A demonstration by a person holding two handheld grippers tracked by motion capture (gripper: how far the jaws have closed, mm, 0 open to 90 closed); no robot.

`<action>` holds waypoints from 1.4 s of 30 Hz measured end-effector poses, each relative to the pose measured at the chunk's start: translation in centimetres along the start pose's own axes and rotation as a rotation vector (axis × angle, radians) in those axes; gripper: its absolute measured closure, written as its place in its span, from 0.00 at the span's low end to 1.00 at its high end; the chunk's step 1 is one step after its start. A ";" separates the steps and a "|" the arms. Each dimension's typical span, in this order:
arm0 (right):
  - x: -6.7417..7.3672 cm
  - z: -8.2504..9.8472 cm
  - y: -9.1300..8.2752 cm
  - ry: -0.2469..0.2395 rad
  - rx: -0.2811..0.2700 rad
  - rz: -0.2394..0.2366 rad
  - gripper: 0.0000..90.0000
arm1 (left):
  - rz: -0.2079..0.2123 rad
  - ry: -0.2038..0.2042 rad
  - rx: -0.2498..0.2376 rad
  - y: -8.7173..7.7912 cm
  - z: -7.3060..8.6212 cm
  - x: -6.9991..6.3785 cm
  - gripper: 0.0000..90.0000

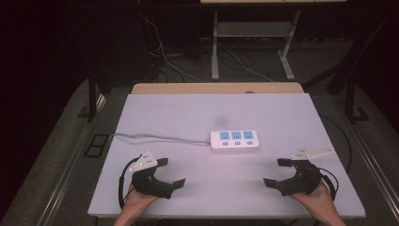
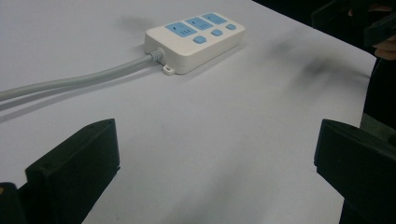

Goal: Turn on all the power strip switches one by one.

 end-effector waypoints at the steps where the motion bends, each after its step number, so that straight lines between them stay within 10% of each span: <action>1: -0.1 -0.2 -0.1 0.003 -0.003 0.000 0.01 | 0.000 -0.002 -0.001 0.0 0.0 0.0 0.00; 42: -1.8 -6.5 -0.1 -0.059 0.080 -0.020 0.01 | 0.006 0.000 -0.001 0.3 0.1 -0.1 0.00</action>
Point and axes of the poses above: each handheld gripper's, and its own axes: y roughly forward along the jaws, z roughly out of its underside, x roughly to its left, the point moved 3 cm from there along y, roughly forward along the jaws, and after that the axes turned 6 degrees about x, right-handed, at the moved point
